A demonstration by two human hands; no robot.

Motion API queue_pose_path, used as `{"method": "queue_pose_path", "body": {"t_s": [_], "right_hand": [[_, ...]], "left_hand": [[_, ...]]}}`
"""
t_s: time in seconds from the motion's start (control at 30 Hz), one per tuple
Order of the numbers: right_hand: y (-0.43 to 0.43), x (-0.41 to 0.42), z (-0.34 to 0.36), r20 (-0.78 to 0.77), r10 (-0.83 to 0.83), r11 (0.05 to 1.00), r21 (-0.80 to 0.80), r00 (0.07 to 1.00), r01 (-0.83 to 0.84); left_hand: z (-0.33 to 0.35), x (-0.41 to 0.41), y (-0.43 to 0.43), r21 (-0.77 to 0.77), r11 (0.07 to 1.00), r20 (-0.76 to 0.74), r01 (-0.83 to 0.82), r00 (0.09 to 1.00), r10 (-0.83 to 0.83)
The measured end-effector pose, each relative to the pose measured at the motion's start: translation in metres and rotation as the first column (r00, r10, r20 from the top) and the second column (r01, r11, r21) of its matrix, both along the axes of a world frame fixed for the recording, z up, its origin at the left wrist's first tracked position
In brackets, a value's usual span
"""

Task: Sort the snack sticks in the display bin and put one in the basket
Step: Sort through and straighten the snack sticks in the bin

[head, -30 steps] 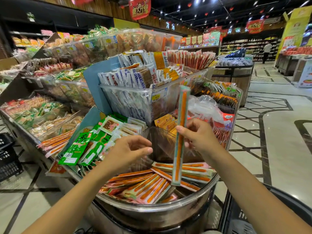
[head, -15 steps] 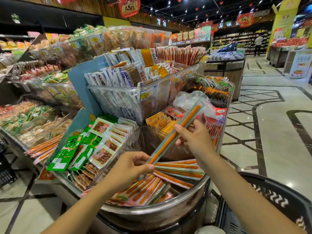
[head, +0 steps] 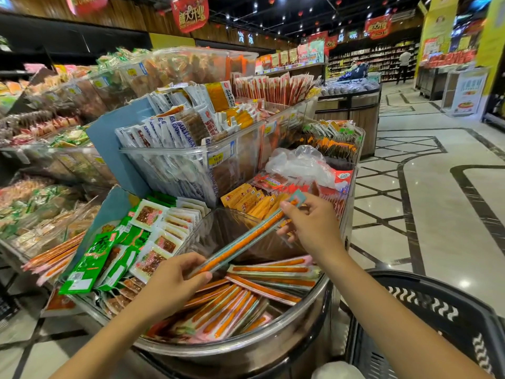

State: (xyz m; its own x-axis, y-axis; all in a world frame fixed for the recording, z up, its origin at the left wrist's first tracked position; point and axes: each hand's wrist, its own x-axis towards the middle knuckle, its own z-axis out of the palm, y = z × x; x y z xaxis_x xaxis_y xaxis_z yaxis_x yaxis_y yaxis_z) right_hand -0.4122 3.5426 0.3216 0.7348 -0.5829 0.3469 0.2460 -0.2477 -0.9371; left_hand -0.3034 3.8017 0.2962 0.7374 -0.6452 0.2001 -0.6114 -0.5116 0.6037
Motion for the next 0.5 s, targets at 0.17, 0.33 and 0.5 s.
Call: {"method": "queue_pose_path", "body": {"t_s": [0.17,0.33,0.5], "right_hand": [[-0.006,-0.004,-0.005,-0.065,-0.063,0.997,-0.046,0.996,0.060],[-0.017,-0.012,-0.010,-0.131,-0.048,0.993,-0.116,0.990,0.033],[-0.030,-0.024,-0.017,-0.136,-0.165,0.933,-0.343,0.977,0.110]], "left_hand": [[0.000,0.004,0.001,0.065,0.997,0.255,-0.035,0.967,0.017],[-0.002,0.008,-0.018,0.128,0.990,0.391,-0.060,0.920,0.005],[-0.011,0.026,-0.055,0.263,0.958,0.507,-0.117,0.861,-0.034]]}}
